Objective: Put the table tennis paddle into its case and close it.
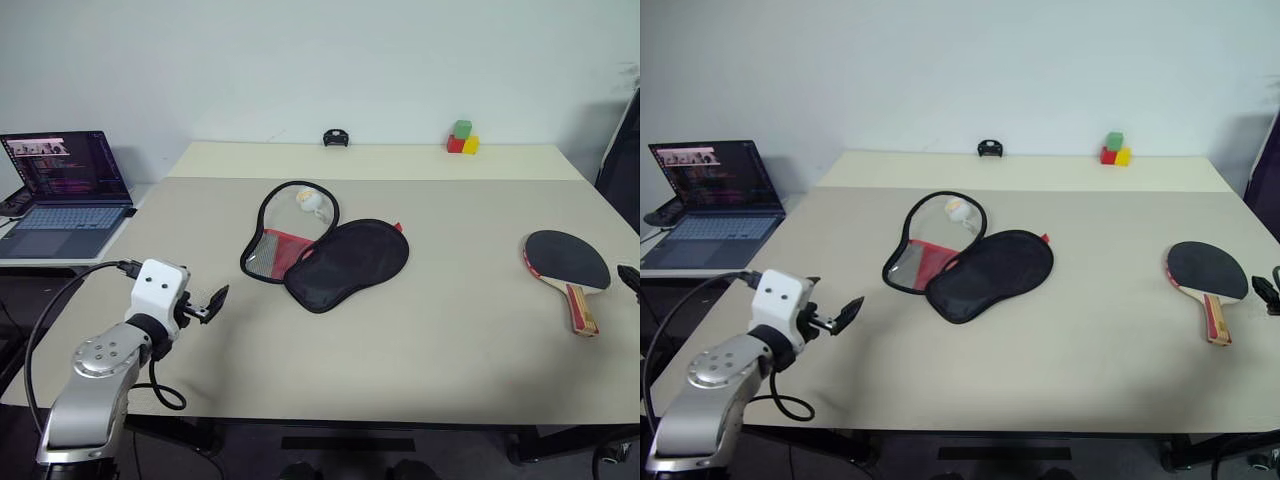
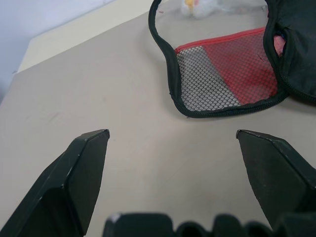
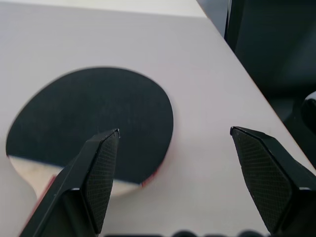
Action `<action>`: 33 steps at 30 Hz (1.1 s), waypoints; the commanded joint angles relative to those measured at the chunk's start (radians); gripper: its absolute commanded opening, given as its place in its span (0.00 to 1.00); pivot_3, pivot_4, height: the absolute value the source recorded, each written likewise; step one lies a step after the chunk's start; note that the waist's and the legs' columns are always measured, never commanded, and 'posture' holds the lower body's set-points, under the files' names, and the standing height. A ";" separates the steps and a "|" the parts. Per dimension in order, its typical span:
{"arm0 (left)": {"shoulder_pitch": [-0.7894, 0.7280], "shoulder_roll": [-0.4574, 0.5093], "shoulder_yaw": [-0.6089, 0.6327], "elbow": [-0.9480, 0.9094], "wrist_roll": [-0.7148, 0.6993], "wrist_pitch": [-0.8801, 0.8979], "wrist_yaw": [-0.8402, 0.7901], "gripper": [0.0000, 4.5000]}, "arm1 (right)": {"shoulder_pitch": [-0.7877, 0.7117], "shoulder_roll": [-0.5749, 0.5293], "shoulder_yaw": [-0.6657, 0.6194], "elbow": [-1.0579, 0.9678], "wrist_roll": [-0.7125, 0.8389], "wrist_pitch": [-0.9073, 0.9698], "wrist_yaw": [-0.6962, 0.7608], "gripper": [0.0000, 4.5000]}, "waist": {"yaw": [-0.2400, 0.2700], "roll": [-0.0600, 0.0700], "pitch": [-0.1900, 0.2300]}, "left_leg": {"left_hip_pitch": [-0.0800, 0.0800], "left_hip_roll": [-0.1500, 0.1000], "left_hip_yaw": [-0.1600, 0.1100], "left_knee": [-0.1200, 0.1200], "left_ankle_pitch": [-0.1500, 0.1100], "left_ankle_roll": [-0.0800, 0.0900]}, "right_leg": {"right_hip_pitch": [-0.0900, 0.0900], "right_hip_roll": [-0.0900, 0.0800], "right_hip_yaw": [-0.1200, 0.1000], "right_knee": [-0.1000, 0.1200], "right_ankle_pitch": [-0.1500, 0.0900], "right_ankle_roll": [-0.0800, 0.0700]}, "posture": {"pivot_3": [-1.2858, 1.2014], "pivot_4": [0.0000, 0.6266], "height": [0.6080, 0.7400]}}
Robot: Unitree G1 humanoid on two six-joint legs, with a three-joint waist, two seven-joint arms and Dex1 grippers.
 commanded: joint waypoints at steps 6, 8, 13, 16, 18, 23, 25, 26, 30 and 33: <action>-0.054 -0.006 -0.020 0.044 0.006 -0.024 -0.003 1.00 | 0.009 -0.033 -0.008 -0.079 0.011 0.001 0.016 0.87 | -0.006 0.000 0.000 | 0.002 0.000 0.000 0.000 0.000 0.000 | 0.001 0.000 0.000 0.000 0.000 0.000 | 0.52 0.24 1.00; -0.068 -0.007 -0.034 0.064 0.004 -0.035 -0.018 1.00 | 0.027 -0.031 -0.017 -0.127 0.027 0.019 0.031 0.87 | -0.006 0.000 0.000 | 0.002 0.000 0.000 0.000 0.000 0.000 | 0.001 0.000 0.000 0.000 0.000 0.000 | 0.52 0.24 1.00; -0.084 -0.011 -0.030 0.095 -0.015 -0.078 -0.057 1.00 | 0.129 -0.026 -0.048 -0.297 0.084 0.113 0.077 0.87 | -0.006 0.000 0.000 | 0.001 0.000 0.000 0.000 0.000 0.000 | 0.002 0.000 0.000 0.000 0.000 0.000 | 0.52 0.24 1.00; -0.066 -0.007 -0.019 0.086 -0.040 -0.093 -0.095 1.00 | 0.195 -0.013 -0.038 -0.416 0.108 0.181 0.129 0.87 | -0.006 0.000 0.000 | 0.001 0.000 0.000 0.000 0.000 0.000 | 0.001 0.000 0.000 0.000 0.000 0.000 | 0.52 0.24 1.00; -0.050 0.003 -0.001 0.092 -0.053 -0.109 -0.118 1.00 | 0.241 -0.004 -0.033 -0.500 0.118 0.218 0.151 0.87 | -0.007 0.000 0.000 | 0.002 0.000 0.000 0.000 0.000 0.000 | 0.001 0.000 0.000 0.000 0.000 0.000 | 0.52 0.24 1.00; -0.015 0.027 0.032 0.145 -0.051 -0.143 -0.139 1.00 | 0.363 0.015 -0.027 -0.668 0.118 0.282 0.172 0.87 | -0.011 0.000 0.000 | 0.002 0.000 -0.001 0.000 0.000 0.000 | 0.002 0.000 0.000 0.000 0.000 0.000 | 0.52 0.24 1.00; -0.013 0.038 0.029 0.165 -0.049 -0.158 -0.156 1.00 | 0.399 0.020 -0.040 -0.722 0.131 0.304 0.181 0.87 | -0.011 0.000 0.000 | 0.002 0.000 -0.001 0.000 0.000 0.000 | 0.002 0.000 0.000 0.000 0.000 0.000 | 0.52 0.24 1.00; -0.016 0.043 0.027 0.173 -0.047 -0.164 -0.162 1.00 | 0.413 0.024 -0.044 -0.742 0.134 0.307 0.183 0.87 | -0.011 0.000 0.000 | 0.002 0.000 -0.001 0.000 0.000 0.000 | 0.002 0.000 0.000 0.000 0.000 0.000 | 0.52 0.24 1.00; -0.026 0.067 0.052 0.211 -0.058 -0.184 -0.187 1.00 | 0.465 0.045 -0.044 -0.842 0.141 0.342 0.175 0.87 | -0.011 0.000 0.000 | 0.003 0.000 -0.001 0.000 0.000 0.000 | 0.002 0.000 0.000 0.000 0.000 0.000 | 0.52 0.24 1.00; -0.037 0.081 0.052 0.219 -0.064 -0.187 -0.205 1.00 | 0.446 0.064 -0.021 -0.869 0.141 0.356 0.169 0.87 | -0.012 0.000 0.000 | 0.003 0.000 -0.001 0.000 0.000 0.000 | 0.002 0.000 0.000 0.000 0.000 0.000 | 0.52 0.24 1.00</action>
